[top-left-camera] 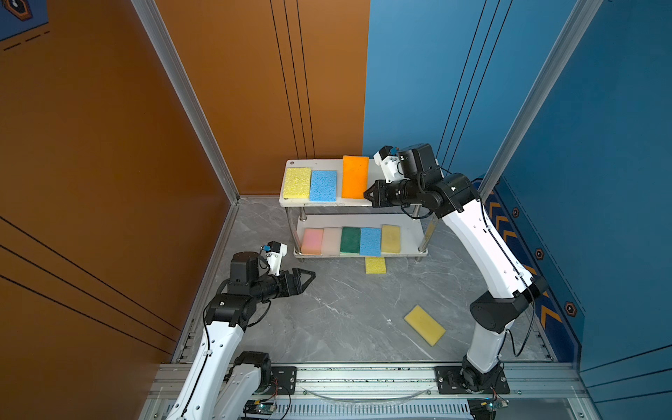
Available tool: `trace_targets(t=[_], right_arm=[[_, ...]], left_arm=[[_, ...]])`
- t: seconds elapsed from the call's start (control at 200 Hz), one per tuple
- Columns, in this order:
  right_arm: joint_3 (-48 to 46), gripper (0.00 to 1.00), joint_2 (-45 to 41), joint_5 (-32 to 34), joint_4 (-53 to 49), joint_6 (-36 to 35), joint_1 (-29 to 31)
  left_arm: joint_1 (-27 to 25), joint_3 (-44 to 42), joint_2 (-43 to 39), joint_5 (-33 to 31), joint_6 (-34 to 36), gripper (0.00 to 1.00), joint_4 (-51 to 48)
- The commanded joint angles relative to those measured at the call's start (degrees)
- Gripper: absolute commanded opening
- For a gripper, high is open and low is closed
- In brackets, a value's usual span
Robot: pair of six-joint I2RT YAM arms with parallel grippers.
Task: Place and organize the cleaning sponges onto the shelf
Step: 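Lower the orange sponge onto the upper tier beside the blue sponge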
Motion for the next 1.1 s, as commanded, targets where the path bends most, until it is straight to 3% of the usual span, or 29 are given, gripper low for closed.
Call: trace_targets(t=[0.0,1.096], right_arm=[[1.7,0.00,1.0,-1.4,-1.1,0.8,-0.1],[3.7,0.00,3.9,-2.0,-1.1,1.4,0.6]], left_arm=[[0.4,-0.6,-0.5,-0.7,1.2,0.85,-1.1],[1.4,-0.8,-0.2,-0.1,1.2,0.85,-0.7]])
